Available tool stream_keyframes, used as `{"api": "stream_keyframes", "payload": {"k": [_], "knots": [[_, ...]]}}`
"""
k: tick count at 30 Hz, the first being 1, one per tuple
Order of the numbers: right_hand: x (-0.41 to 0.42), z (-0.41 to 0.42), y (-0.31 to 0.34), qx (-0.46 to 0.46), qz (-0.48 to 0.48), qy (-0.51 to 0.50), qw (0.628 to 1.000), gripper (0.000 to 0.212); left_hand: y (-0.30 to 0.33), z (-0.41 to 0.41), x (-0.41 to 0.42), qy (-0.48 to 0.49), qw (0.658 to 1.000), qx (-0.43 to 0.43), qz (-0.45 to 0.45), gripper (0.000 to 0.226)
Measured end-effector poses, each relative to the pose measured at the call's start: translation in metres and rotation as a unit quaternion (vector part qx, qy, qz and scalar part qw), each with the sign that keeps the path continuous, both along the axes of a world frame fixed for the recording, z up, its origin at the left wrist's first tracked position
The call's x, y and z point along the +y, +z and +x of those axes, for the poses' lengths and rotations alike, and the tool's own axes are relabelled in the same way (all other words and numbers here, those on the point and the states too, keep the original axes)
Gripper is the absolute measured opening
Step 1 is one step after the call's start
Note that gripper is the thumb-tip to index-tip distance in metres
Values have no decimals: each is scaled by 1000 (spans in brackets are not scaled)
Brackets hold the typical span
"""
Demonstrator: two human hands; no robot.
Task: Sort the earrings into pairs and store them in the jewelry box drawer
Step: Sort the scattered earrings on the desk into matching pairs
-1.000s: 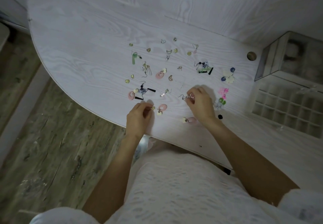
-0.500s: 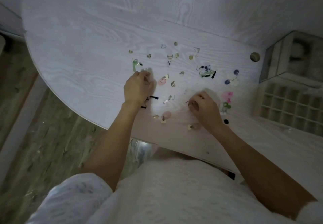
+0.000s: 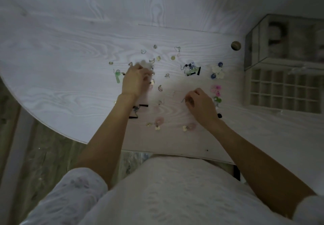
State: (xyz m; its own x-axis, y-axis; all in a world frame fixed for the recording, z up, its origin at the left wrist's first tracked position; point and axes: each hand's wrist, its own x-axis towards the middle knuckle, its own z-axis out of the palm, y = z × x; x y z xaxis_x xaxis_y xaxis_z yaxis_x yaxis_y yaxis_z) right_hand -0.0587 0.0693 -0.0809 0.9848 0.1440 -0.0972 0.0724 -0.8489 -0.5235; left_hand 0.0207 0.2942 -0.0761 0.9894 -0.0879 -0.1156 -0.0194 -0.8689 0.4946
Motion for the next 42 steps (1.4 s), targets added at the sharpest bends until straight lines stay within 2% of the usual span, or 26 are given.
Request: {"api": "stream_keyframes", "payload": {"k": [6, 9, 13, 18, 22, 29, 33, 36, 42], "knots": [[-1, -10, -2, 7, 7, -14, 1000, 5, 9, 18, -14, -132, 990, 47, 4, 18], [-1, -11, -1, 8, 11, -18, 1000, 5, 16, 20, -28, -188, 978, 70, 53, 16], [-1, -13, 0, 12, 13, -35, 999, 8, 20, 5, -44, -198, 970, 55, 133, 16], [-4, -19, 6, 19, 7, -57, 998, 17, 10, -32, -56, -165, 981, -10, 107, 15], [-3, -22, 7, 50, 11, -32, 998, 27, -1, -42, -60, -122, 987, -55, 86, 28], [0, -30, 1, 31, -1, -12, 999, 3, -5, -44, -68, -176, 976, -100, 75, 9], [-12, -38, 0, 24, -10, -46, 999, 3, -6, -56, -82, -215, 972, -74, 62, 6], [-21, -42, -2, 20, -15, -85, 996, 4, -7, -68, -94, -209, 976, -51, 42, 6], [-12, -23, 11, 50, 34, -155, 986, 28, -6, -76, -112, -58, 996, 27, -68, 16]]}}
